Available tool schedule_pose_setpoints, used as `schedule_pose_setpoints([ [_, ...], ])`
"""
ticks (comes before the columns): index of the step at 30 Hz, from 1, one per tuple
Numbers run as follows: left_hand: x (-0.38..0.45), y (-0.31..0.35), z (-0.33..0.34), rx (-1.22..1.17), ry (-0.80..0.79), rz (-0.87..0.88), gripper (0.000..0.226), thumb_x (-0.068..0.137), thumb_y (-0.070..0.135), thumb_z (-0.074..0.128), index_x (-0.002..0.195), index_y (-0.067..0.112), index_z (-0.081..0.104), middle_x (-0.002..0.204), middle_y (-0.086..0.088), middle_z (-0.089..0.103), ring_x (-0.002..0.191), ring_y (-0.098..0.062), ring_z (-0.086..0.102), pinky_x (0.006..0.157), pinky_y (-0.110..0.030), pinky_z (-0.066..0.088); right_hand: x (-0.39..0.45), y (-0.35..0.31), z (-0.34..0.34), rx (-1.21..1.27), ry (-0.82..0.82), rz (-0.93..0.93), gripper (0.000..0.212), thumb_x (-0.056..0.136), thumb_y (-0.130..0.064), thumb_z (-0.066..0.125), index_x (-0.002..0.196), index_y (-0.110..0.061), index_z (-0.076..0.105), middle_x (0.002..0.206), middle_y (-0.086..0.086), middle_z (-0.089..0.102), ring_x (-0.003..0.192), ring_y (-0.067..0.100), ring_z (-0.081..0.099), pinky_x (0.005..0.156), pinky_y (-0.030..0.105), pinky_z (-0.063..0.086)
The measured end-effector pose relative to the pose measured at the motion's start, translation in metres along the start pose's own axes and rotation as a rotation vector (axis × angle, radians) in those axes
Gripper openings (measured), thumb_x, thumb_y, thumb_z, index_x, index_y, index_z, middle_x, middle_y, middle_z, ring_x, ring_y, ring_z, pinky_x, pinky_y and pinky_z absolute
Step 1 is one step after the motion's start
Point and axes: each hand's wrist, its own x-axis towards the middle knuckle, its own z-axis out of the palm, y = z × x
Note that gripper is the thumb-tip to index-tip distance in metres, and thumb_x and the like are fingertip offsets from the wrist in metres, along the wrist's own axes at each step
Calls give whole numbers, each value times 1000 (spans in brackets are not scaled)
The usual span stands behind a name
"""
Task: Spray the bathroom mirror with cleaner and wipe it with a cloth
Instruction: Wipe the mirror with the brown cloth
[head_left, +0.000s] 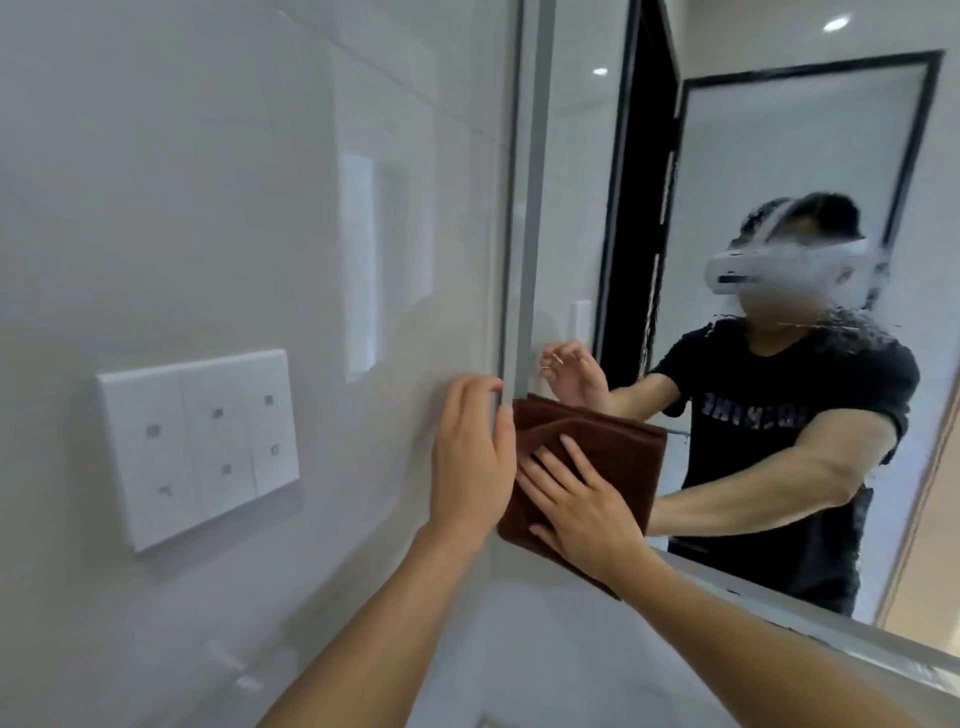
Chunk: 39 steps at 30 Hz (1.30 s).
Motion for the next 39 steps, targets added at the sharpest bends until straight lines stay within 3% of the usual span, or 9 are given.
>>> schedule_pose_setpoints([
  [6,-7,-7,-19,46,-20,-20,20,99,0,47,112,3,62,113,-5,59,104,-13,54,93,-8,35,-31,15,-8,-24,-70,-22,87,83,-54,66,153,-13,36,155,4,43,144,24,38,123,51,6],
  [9,-8,-10,-27,32,-16,-9,23,100,1,45,114,4,63,115,-5,60,106,-14,55,97,-13,37,-23,52,-30,-30,26,81,86,86,-55,60,156,-16,28,160,2,34,144,25,38,124,51,5],
  [14,4,-5,-31,12,4,-3,25,100,0,43,115,3,64,116,-5,59,106,-10,54,96,-10,37,36,119,-83,-114,160,304,81,94,-60,35,158,-14,17,165,6,19,152,27,16,123,55,4],
  [17,6,-2,-29,-5,13,-3,27,101,1,43,115,6,65,115,0,59,104,-3,52,93,-4,34,60,116,-85,-101,187,372,81,94,-58,33,158,-11,16,166,8,16,153,28,10,123,57,4],
  [21,3,-5,-19,1,5,8,27,100,-1,43,114,4,65,114,-3,60,104,-7,53,94,-5,34,57,78,-57,-48,205,331,82,94,-53,40,158,-9,14,166,10,15,153,30,9,123,57,1],
  [25,-7,-6,-4,-1,-28,21,25,98,-4,45,110,2,66,111,-7,60,102,-10,54,95,-6,33,21,28,-13,-11,127,143,87,89,-48,57,158,-10,19,164,8,24,148,29,25,124,54,4],
  [28,-20,-7,6,-8,-73,42,24,99,-1,45,110,2,66,111,-6,59,102,-13,55,93,-10,37,-23,20,2,-45,39,61,85,89,-49,58,157,-12,22,162,7,28,148,27,24,124,52,3],
  [33,-29,14,31,-38,-132,43,21,101,7,48,109,6,67,111,-2,59,103,-16,57,90,-18,42,-109,53,-3,-120,-64,-3,86,90,-53,54,159,-15,17,162,2,28,147,24,24,124,51,4],
  [39,-23,68,64,-75,-142,162,16,98,11,52,104,11,67,104,3,59,95,-14,57,81,-29,50,-203,127,-39,-214,-99,96,77,95,-62,41,158,-25,19,167,-4,14,152,19,17,123,52,7],
])
